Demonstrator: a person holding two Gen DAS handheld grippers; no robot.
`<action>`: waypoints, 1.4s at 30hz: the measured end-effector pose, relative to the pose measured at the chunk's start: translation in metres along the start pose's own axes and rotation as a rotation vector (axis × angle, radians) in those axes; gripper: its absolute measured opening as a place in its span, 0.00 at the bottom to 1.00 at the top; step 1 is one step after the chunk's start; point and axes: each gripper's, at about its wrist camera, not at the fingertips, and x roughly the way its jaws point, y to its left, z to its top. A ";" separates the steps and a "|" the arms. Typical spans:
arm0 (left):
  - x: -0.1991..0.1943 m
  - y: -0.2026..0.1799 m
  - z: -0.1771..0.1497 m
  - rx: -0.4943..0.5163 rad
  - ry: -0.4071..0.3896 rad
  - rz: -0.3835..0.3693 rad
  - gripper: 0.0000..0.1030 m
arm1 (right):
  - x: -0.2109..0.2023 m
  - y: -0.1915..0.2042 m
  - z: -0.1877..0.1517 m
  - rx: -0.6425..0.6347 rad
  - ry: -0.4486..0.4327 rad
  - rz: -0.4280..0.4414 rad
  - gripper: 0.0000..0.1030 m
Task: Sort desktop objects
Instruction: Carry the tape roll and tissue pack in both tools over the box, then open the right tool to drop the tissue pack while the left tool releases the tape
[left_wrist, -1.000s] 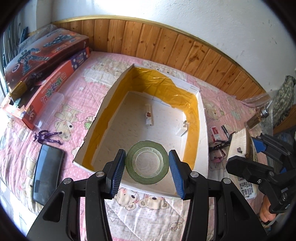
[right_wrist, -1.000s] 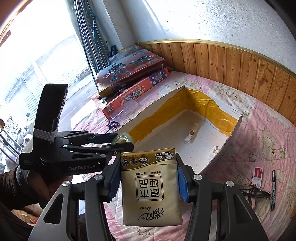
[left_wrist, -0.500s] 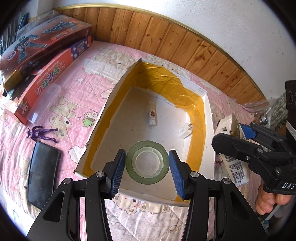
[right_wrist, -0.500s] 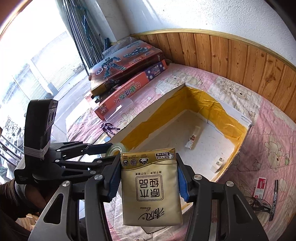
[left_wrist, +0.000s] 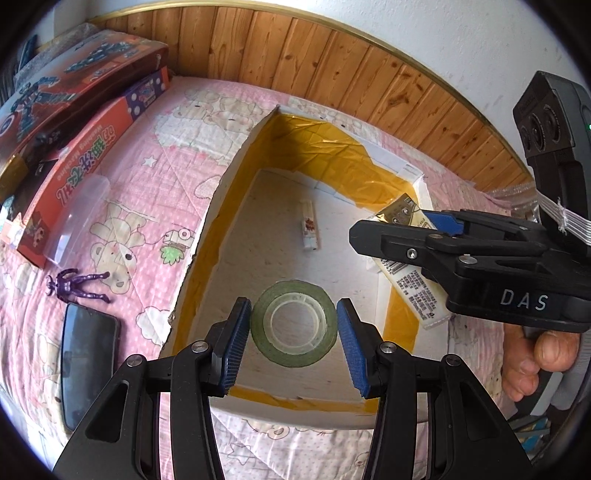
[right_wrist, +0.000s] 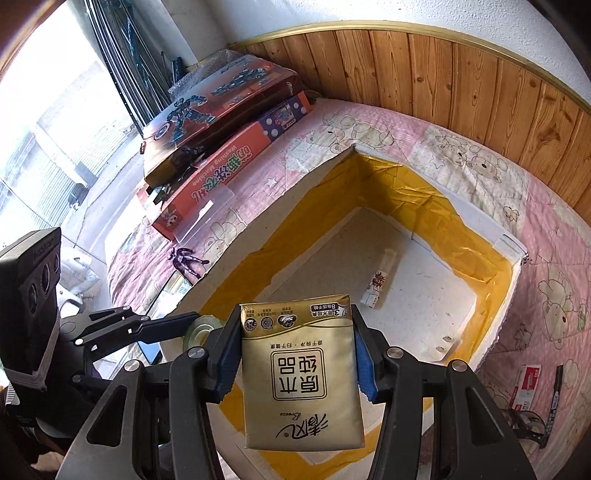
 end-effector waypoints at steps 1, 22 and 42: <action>0.002 0.001 0.001 0.002 0.003 0.000 0.48 | 0.004 -0.001 0.002 0.005 0.007 -0.007 0.52; 0.034 0.007 0.021 -0.003 0.162 -0.075 0.48 | 0.094 -0.037 0.059 0.197 0.077 0.049 0.52; 0.057 0.007 0.036 0.018 0.227 -0.002 0.48 | 0.134 -0.044 0.074 0.167 0.097 0.057 0.54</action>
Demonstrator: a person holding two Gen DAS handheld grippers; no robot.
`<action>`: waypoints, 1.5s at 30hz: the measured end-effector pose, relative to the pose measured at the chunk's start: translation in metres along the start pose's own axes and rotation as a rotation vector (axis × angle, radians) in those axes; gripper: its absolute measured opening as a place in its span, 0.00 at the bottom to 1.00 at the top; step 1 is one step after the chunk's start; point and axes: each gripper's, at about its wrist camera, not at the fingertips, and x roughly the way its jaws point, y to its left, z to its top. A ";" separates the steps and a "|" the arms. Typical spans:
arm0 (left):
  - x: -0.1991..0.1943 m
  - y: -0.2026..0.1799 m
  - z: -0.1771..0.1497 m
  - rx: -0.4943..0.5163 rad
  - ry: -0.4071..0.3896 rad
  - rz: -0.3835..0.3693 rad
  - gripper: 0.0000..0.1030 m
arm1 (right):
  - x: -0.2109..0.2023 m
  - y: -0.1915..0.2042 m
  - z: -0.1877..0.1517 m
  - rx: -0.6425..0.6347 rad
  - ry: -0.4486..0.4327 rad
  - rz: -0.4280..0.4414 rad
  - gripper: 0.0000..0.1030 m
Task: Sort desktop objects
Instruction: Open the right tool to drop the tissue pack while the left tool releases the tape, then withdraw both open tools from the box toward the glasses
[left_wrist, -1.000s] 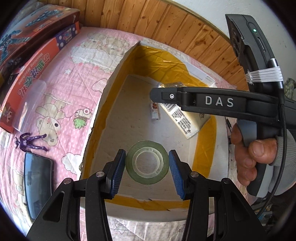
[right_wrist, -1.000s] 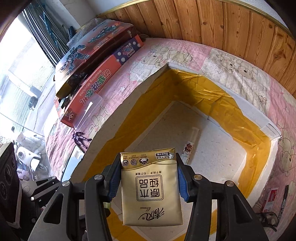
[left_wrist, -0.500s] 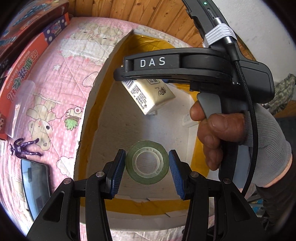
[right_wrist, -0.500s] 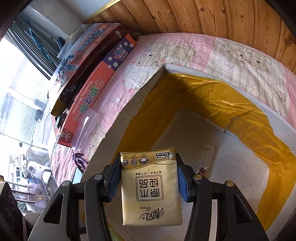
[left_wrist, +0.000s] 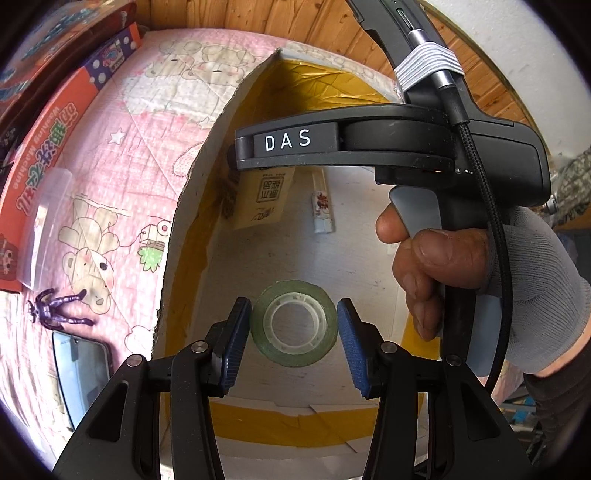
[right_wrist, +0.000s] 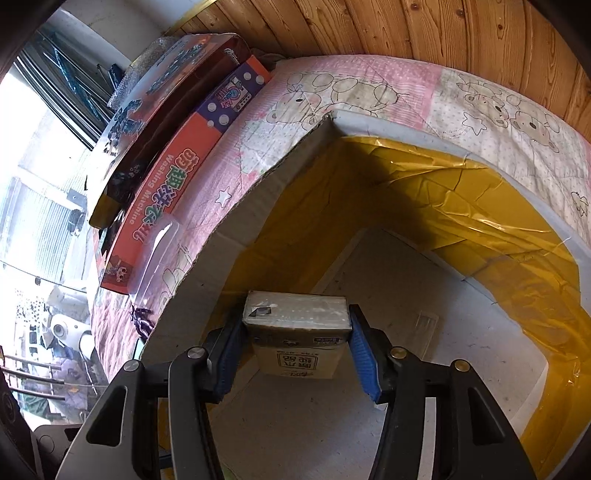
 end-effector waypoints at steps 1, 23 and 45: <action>0.000 0.000 -0.001 0.002 0.000 0.004 0.49 | -0.001 0.001 0.000 -0.006 -0.002 0.001 0.54; -0.026 -0.008 -0.015 0.032 -0.036 0.084 0.53 | -0.048 0.013 -0.020 -0.063 -0.039 0.004 0.75; -0.054 -0.062 -0.060 0.104 -0.079 0.136 0.53 | -0.135 0.019 -0.101 -0.182 -0.068 -0.019 0.75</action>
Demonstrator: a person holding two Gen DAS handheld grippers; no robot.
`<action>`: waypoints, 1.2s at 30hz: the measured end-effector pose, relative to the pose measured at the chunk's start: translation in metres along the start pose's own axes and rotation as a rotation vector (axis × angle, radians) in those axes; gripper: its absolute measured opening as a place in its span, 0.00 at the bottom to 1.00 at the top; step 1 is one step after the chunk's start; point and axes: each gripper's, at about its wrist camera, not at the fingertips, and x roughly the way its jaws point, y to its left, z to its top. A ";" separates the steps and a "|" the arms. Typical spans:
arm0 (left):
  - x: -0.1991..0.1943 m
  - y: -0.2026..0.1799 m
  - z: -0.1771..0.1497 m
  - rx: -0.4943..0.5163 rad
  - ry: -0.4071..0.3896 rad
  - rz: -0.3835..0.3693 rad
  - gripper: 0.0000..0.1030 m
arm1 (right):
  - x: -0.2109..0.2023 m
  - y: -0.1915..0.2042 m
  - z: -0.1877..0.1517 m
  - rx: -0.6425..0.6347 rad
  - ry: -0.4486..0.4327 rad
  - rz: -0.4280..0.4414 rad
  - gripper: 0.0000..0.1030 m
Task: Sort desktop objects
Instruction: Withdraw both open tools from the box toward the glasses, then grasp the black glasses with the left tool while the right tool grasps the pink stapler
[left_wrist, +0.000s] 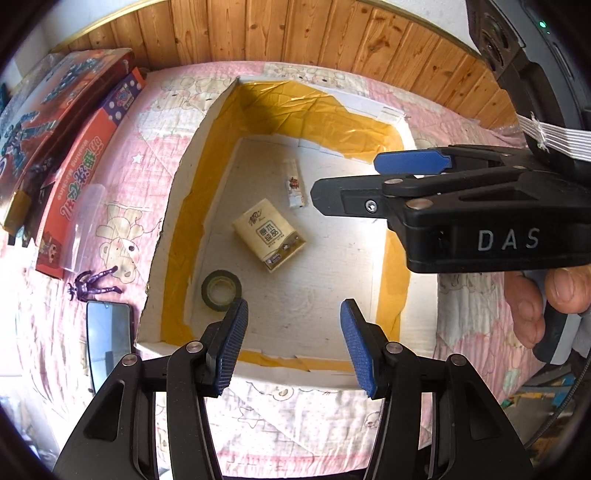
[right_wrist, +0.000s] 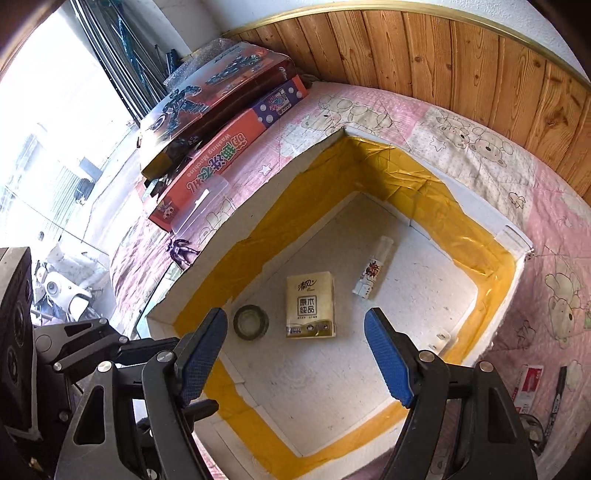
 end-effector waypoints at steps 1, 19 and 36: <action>-0.003 -0.004 -0.003 0.006 -0.005 0.006 0.53 | -0.007 0.000 -0.005 -0.007 -0.015 -0.008 0.75; -0.036 -0.120 -0.046 0.206 -0.185 -0.048 0.53 | -0.129 -0.047 -0.147 0.154 -0.463 0.041 0.52; 0.056 -0.216 -0.006 0.287 -0.078 -0.123 0.53 | -0.085 -0.210 -0.245 0.610 -0.367 -0.078 0.54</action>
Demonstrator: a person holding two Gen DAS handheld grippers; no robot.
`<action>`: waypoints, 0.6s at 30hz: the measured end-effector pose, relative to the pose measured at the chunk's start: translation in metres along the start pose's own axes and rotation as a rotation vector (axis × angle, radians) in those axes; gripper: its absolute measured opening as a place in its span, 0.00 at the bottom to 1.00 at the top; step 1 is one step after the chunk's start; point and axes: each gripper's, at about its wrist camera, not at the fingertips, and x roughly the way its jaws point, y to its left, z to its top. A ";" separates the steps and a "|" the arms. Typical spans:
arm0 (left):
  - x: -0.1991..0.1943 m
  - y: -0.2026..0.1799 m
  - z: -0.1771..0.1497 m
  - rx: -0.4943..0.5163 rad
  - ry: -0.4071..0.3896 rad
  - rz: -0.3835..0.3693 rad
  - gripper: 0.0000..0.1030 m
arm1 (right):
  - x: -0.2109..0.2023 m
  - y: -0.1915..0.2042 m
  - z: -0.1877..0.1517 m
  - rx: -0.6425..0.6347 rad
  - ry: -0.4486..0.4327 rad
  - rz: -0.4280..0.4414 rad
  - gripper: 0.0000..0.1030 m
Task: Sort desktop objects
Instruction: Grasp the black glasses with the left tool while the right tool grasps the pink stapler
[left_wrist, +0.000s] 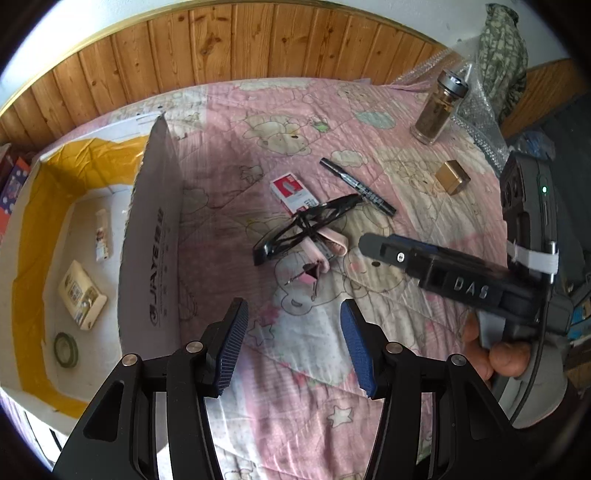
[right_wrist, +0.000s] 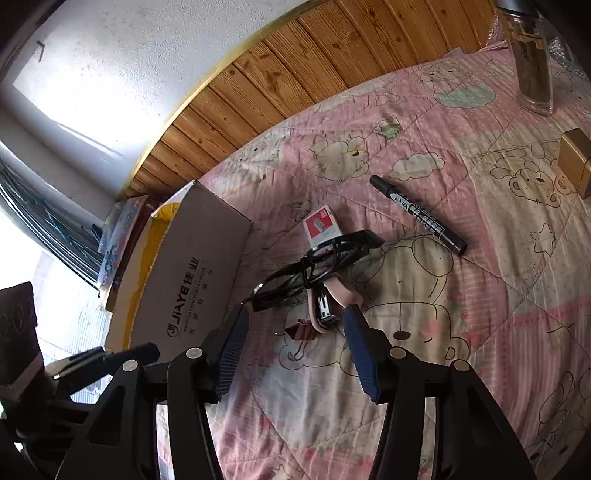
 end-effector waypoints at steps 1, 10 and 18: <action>0.006 -0.001 0.006 0.010 0.004 0.001 0.53 | 0.006 -0.002 -0.001 -0.018 0.007 -0.020 0.54; 0.075 -0.015 0.052 0.124 0.064 -0.002 0.53 | 0.051 -0.019 0.008 -0.164 0.081 -0.056 0.41; 0.131 0.008 0.076 0.011 0.139 -0.048 0.50 | 0.075 -0.026 0.021 -0.194 0.118 0.090 0.29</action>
